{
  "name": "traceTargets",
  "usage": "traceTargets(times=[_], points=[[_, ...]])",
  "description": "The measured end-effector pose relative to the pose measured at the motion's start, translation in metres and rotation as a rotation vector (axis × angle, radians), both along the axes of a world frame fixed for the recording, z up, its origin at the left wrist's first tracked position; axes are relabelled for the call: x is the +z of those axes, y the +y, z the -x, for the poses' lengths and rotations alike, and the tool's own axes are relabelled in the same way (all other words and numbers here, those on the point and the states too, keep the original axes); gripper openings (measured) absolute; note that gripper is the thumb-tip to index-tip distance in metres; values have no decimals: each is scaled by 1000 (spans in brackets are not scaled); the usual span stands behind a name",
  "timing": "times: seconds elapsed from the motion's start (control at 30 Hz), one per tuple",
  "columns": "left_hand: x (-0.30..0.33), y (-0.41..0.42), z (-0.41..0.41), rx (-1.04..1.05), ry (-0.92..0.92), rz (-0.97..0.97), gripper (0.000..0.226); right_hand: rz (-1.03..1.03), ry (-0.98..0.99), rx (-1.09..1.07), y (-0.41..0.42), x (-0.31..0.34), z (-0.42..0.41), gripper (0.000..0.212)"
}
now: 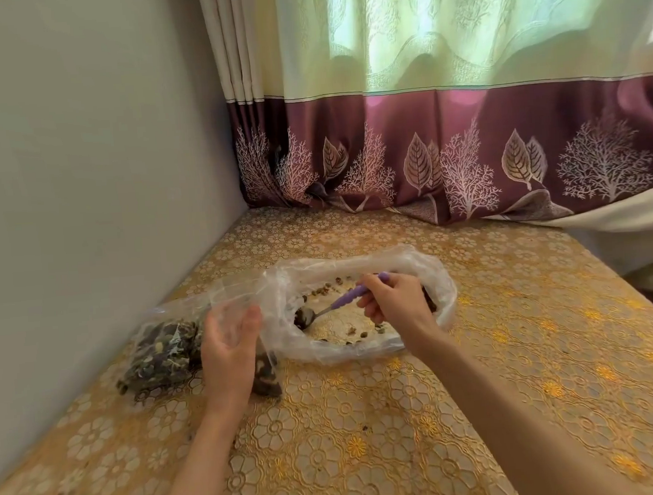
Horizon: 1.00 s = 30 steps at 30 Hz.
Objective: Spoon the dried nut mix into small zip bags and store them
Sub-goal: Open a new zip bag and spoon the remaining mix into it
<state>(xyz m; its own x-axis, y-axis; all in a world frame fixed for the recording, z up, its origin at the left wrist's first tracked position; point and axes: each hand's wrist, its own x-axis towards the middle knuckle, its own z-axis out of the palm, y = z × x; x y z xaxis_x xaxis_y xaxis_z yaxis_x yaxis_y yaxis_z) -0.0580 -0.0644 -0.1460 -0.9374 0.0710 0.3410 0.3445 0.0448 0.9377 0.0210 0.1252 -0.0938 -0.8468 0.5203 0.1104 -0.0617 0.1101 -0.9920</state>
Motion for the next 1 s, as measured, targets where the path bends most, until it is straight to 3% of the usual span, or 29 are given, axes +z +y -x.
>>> traceTargets(times=[0.1,0.23,0.33,0.43,0.53,0.67,0.8,0.9,1.0], points=[[1,2,-1,-8,4,30,72,173,-28,28,-3,-5,1,44],[0,6,-3,-32,9,6,53,439,-32,-12,-4,-18,1,47],[1,5,-4,-53,3,7,58,583,25,-44,-5,-23,3,44],[-1,5,-4,-63,2,21,36,600,27,24,-10,-24,5,43],[-2,6,-3,-62,-3,-5,19,628,-9,73,-13,-24,5,26],[-2,5,-2,-112,-4,-30,24,648,-33,23,-9,-23,0,24],[-2,6,-4,-133,42,-40,27,612,-48,-37,-1,-21,-8,44],[-3,5,-3,-139,41,-25,33,588,-48,-43,3,-19,-16,45],[-5,5,-1,-154,43,-10,52,570,-45,-58,9,-17,-23,48]])
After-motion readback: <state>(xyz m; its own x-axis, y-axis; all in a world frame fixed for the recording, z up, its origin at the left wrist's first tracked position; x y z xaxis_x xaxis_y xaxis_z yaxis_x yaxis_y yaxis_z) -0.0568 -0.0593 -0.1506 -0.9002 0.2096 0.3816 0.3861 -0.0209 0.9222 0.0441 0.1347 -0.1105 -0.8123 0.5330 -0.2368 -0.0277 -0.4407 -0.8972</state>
